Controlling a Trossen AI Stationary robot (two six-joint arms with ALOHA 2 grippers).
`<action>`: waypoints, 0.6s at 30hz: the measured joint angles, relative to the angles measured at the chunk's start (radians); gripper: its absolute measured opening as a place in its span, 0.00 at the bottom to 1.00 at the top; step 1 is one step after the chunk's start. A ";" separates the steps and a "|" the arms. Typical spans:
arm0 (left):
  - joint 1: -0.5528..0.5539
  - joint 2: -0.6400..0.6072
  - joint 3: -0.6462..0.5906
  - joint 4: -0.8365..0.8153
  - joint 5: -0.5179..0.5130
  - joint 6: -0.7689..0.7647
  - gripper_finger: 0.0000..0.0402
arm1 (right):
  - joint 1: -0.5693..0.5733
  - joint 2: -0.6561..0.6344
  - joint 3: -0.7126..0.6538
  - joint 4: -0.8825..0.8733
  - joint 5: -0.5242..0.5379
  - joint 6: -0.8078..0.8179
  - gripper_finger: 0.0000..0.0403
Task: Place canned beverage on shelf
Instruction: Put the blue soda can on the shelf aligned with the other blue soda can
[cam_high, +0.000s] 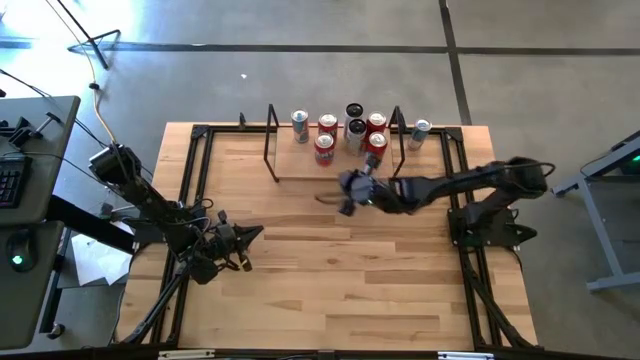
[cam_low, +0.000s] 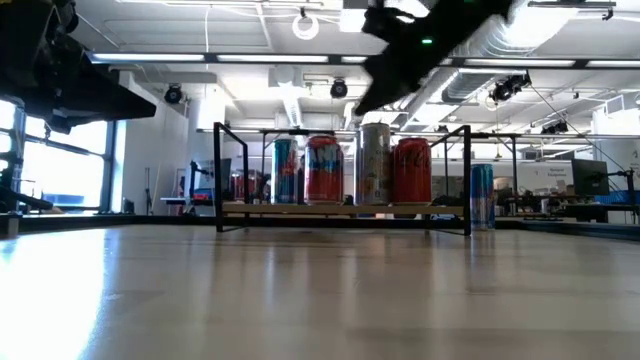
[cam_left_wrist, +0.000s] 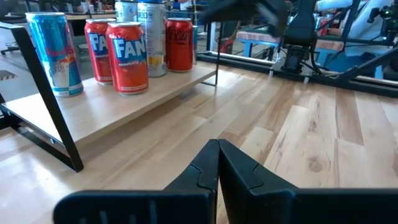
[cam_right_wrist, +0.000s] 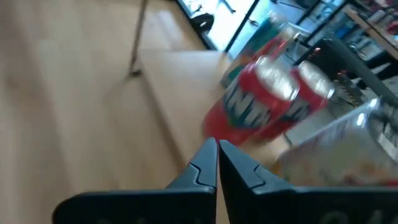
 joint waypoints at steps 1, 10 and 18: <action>0.000 0.000 0.000 0.000 0.000 0.000 0.00 | 0.020 -0.028 -0.040 0.002 0.002 0.013 0.00; 0.000 0.000 0.001 0.008 0.019 0.014 0.00 | 0.180 -0.372 -0.368 -0.024 0.010 0.250 0.00; 0.000 0.000 0.001 0.014 0.030 0.014 0.00 | 0.102 -0.686 -0.181 -0.629 0.119 0.628 0.00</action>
